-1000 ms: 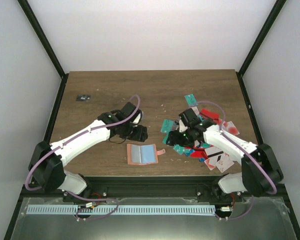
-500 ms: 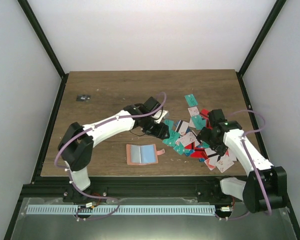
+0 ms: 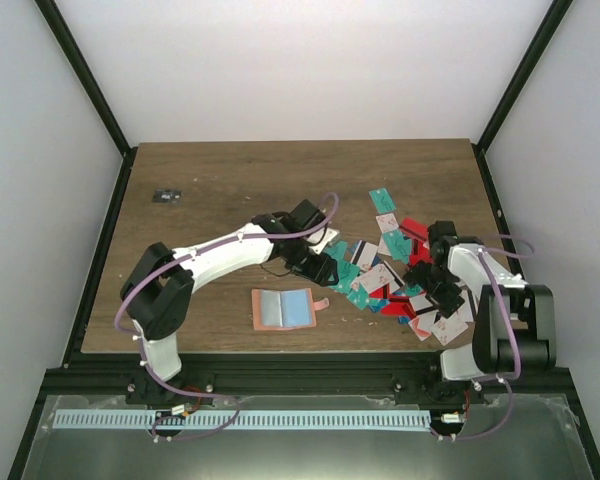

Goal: Put the credit cards into the card holder

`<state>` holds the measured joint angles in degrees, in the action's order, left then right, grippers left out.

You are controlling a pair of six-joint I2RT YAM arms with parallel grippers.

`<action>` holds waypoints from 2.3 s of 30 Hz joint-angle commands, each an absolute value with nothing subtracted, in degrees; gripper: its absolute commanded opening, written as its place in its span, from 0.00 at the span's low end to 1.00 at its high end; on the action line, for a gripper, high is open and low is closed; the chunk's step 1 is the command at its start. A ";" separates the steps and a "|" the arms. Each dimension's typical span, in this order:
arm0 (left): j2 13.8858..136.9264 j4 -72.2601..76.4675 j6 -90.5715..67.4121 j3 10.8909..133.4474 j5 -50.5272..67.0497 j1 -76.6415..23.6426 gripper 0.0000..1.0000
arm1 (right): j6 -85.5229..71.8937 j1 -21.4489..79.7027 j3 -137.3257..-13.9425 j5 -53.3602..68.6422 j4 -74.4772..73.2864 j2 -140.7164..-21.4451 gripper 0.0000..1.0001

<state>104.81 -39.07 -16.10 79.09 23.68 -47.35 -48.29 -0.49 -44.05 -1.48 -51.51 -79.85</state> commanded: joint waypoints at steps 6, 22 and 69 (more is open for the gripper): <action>101.56 -38.02 -14.28 75.07 23.69 -47.44 0.62 | -47.88 -2.53 -41.92 -2.51 -47.26 -87.77 0.83; 100.32 -36.38 -15.32 73.47 22.94 -47.37 0.61 | -45.35 -2.72 -39.76 0.78 -45.12 -88.25 0.26; 97.20 -31.97 -20.34 73.00 28.04 -47.35 0.58 | -39.70 -2.65 -41.04 15.50 -58.68 -62.28 0.01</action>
